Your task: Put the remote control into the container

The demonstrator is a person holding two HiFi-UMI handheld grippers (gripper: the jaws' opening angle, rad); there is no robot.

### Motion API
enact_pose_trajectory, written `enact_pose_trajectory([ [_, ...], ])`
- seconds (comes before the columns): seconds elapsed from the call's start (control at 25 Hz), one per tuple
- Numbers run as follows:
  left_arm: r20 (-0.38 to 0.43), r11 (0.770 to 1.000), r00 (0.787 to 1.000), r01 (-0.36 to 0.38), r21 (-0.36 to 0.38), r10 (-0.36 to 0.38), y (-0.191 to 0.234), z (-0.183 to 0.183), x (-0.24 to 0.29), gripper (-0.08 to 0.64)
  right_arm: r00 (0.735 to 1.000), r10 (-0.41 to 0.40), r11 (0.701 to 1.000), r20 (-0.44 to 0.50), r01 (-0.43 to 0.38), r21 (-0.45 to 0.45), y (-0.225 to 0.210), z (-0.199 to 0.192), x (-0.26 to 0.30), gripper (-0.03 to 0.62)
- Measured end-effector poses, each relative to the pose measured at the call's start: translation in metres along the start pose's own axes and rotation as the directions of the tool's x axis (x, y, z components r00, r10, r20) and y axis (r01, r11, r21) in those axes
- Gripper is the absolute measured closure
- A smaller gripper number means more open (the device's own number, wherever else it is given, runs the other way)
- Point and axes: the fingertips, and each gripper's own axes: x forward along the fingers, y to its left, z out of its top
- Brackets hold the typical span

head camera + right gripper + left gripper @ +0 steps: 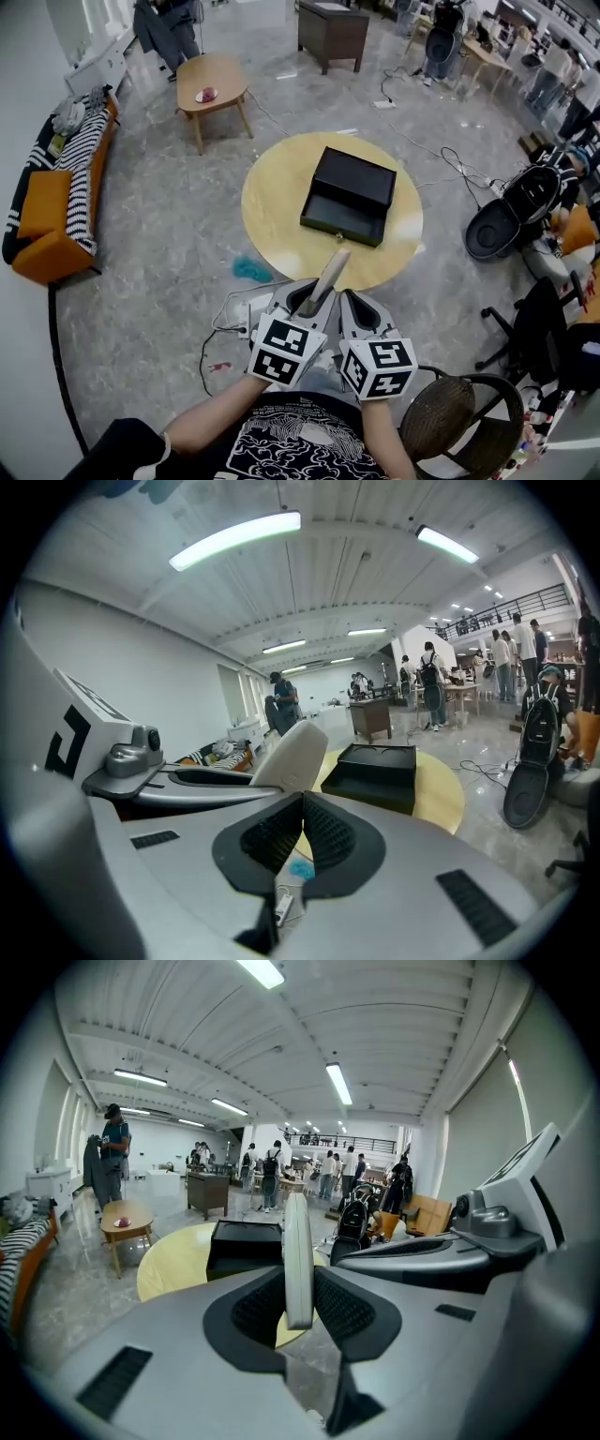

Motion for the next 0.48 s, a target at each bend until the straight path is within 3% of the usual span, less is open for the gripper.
enact_pose_trajectory([
  [0.48, -0.022, 0.998, 0.998, -0.064, -0.002, 0.064, -0.006, 0.033, 0.069, 0.460, 0.998, 0.061, 0.998, 0.001, -0.061, 0.024, -0.071, 0.028, 0.024, 0.569],
])
